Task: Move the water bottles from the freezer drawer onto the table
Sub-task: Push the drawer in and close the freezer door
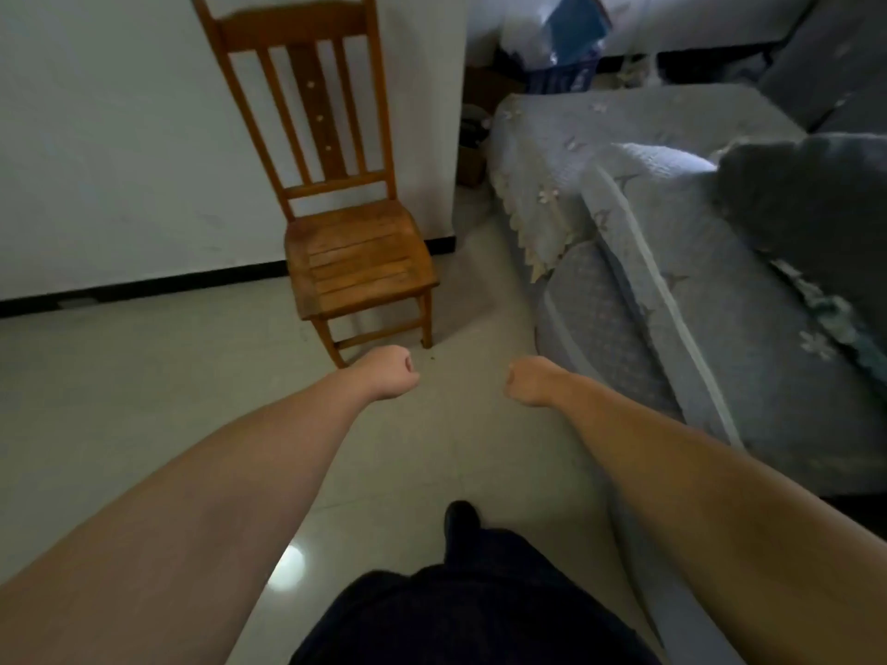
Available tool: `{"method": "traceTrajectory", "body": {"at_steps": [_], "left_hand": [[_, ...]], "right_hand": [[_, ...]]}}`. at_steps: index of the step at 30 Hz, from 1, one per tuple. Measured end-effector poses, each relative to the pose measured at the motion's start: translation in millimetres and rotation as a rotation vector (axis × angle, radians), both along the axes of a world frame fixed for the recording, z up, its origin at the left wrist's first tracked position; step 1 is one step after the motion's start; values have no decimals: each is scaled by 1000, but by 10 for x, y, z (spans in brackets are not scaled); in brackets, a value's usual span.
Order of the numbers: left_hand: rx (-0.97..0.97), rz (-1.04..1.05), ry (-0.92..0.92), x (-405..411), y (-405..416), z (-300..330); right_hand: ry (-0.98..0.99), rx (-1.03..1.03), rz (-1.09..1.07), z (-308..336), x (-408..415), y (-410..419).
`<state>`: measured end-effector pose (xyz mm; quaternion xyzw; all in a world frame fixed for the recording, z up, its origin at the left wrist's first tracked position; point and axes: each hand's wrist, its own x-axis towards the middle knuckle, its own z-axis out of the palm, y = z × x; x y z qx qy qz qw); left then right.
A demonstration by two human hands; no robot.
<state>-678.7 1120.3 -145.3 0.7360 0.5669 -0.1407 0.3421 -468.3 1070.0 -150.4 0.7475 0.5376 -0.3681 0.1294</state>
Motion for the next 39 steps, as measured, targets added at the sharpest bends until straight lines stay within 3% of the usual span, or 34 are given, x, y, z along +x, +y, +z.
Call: {"method": "traceTrajectory", "body": {"at_steps": [8,15,27,35,39], "left_hand": [[-35,299,32,-778,406,4],[-24,525,65,-2028,1011,-98],[-7,807,44,-4229,2153,181],[-3,1009,11,-5225,2656,121],[20,1109,19,-5820,3121,175]], "right_hand": [[7,-28,387,16,-821,1134],[10,-15,719,-74,-2150,2234],[44,-10,896,-169,-4462,3734],[24,-64,1030,-229,-5671,4716],[78,40,1077,-94,-6433,5327]]}}
